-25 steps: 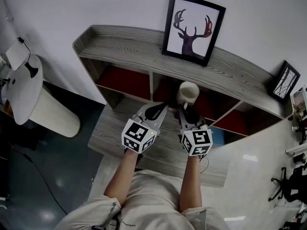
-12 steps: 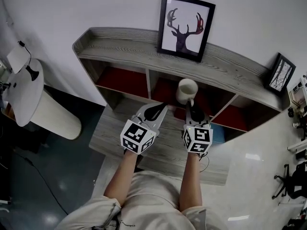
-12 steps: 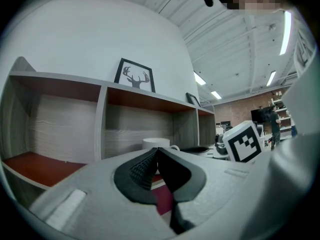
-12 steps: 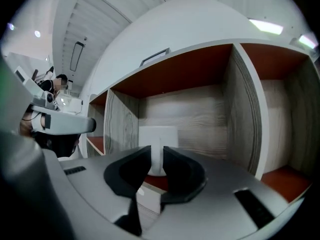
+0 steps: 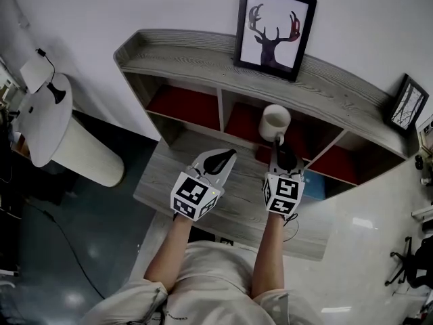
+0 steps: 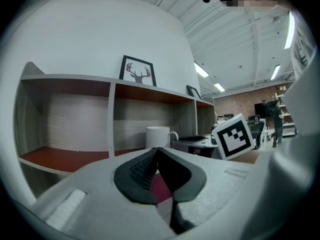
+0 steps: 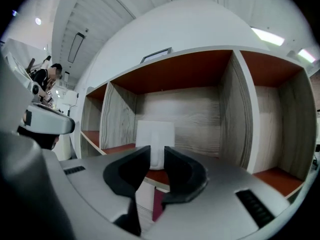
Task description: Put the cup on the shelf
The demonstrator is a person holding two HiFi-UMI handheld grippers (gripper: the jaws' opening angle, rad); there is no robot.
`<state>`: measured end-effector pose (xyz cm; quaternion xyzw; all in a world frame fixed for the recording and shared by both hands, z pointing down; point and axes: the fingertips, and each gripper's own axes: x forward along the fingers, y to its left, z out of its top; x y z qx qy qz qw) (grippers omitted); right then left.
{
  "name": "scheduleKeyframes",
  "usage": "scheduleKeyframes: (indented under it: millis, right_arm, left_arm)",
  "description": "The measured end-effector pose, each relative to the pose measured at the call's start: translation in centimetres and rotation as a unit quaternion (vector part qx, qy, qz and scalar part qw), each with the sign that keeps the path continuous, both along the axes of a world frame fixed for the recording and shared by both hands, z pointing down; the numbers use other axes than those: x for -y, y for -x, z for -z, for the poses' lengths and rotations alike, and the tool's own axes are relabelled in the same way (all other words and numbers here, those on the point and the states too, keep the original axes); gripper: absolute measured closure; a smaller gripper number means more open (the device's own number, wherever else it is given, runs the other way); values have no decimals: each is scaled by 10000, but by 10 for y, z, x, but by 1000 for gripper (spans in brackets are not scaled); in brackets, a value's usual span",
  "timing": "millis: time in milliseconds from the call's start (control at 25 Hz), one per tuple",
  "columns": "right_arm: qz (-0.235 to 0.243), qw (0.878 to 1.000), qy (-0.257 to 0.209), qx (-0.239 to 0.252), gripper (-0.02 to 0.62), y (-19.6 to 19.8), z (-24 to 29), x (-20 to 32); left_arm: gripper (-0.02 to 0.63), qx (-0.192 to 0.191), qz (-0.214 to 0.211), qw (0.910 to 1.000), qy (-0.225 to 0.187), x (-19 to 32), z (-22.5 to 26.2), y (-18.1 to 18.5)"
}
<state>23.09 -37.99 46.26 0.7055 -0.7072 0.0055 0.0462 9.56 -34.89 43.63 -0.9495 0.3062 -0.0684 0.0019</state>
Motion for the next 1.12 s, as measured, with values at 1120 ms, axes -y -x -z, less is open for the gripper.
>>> scheduleKeyframes:
  millis: [1120]
  right_arm:
    - [-1328,9911,-8,136,518,22,18,-81]
  left_arm:
    - [597,-120,-1154,9932,83,-21,17,23]
